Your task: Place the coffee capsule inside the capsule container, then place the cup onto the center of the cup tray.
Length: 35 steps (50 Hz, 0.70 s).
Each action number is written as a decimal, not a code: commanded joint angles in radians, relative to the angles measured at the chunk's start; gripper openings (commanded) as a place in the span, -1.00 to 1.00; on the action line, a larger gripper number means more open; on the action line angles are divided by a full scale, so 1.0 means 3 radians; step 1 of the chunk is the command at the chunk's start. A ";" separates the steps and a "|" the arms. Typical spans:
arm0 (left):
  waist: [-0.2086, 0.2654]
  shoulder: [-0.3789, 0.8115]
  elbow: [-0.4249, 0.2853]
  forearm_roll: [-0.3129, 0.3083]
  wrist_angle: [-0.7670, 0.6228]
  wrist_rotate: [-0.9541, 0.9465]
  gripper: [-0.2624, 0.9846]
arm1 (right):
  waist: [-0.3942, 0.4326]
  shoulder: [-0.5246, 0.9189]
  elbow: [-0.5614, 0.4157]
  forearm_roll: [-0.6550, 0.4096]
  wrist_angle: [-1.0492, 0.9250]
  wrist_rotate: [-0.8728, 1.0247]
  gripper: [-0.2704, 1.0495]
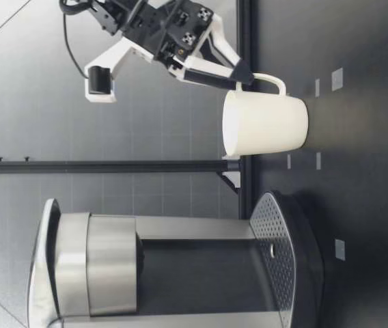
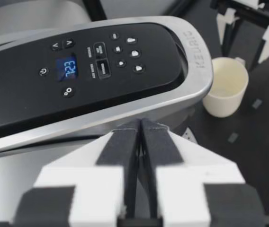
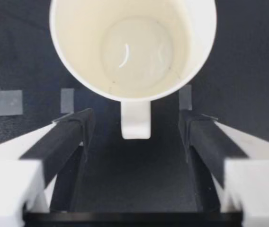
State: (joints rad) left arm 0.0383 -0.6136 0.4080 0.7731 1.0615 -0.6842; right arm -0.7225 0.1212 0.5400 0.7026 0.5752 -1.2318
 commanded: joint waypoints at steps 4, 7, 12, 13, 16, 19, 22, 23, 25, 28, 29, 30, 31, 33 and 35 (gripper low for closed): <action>-0.0005 -0.0010 -0.0041 0.0026 -0.0020 -0.0005 -0.40 | 0.0061 -0.0015 -0.0031 0.0010 -0.0077 0.0000 0.40; -0.0005 -0.0010 -0.0041 0.0026 -0.0026 -0.0005 -0.40 | 0.0077 0.0005 -0.0031 0.0010 -0.0102 0.0005 0.39; -0.0005 -0.0005 -0.0036 0.0026 -0.0020 -0.0005 -0.40 | 0.0082 0.0036 -0.0031 0.0015 -0.0112 0.0010 0.36; -0.0005 -0.0005 -0.0036 0.0026 -0.0020 -0.0005 -0.40 | 0.0077 0.0036 -0.0031 0.0015 -0.0123 0.0010 0.35; -0.0005 -0.0005 -0.0031 0.0026 -0.0020 -0.0010 -0.40 | 0.0082 0.0036 -0.0031 0.0015 -0.0128 0.0010 0.31; -0.0005 -0.0005 -0.0015 0.0026 -0.0026 -0.0010 -0.40 | 0.0082 0.0046 -0.0031 0.0010 -0.0123 0.0010 0.28; -0.0005 -0.0005 -0.0015 0.0026 -0.0020 -0.0010 -0.40 | 0.0077 0.0056 -0.0031 0.0010 -0.0123 0.0010 0.27; -0.0005 -0.0005 -0.0015 0.0026 -0.0026 -0.0010 -0.40 | 0.0077 0.0056 -0.0031 0.0010 -0.0128 0.0015 0.27; -0.0005 -0.0005 -0.0010 0.0026 -0.0026 -0.0010 -0.40 | 0.0082 0.0061 -0.0026 0.0010 -0.0138 0.0015 0.26; -0.0005 -0.0005 -0.0010 0.0026 -0.0026 -0.0010 -0.40 | 0.0077 0.0072 -0.0031 0.0005 -0.0153 0.0020 0.23; -0.0010 -0.0005 -0.0010 0.0026 -0.0020 -0.0010 -0.40 | 0.0082 0.0077 -0.0031 0.0010 -0.0153 0.0020 0.21; -0.0005 -0.0005 -0.0015 0.0026 -0.0020 -0.0010 -0.40 | 0.0082 0.0077 -0.0031 0.0005 -0.0153 0.0015 0.19; -0.0005 -0.0005 -0.0010 0.0026 -0.0020 -0.0010 -0.40 | 0.0077 0.0082 -0.0031 0.0005 -0.0153 0.0015 0.15; -0.0005 -0.0005 -0.0010 0.0026 -0.0020 -0.0010 -0.40 | 0.0077 0.0077 -0.0031 0.0005 -0.0153 0.0015 0.08; -0.0005 -0.0005 -0.0010 0.0026 -0.0020 -0.0020 -0.40 | 0.0077 0.0072 -0.0041 0.0010 -0.0153 0.0020 0.00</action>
State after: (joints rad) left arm 0.0383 -0.6105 0.4172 0.7747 1.0600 -0.6872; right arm -0.7041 0.1580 0.5415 0.7026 0.5338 -1.2272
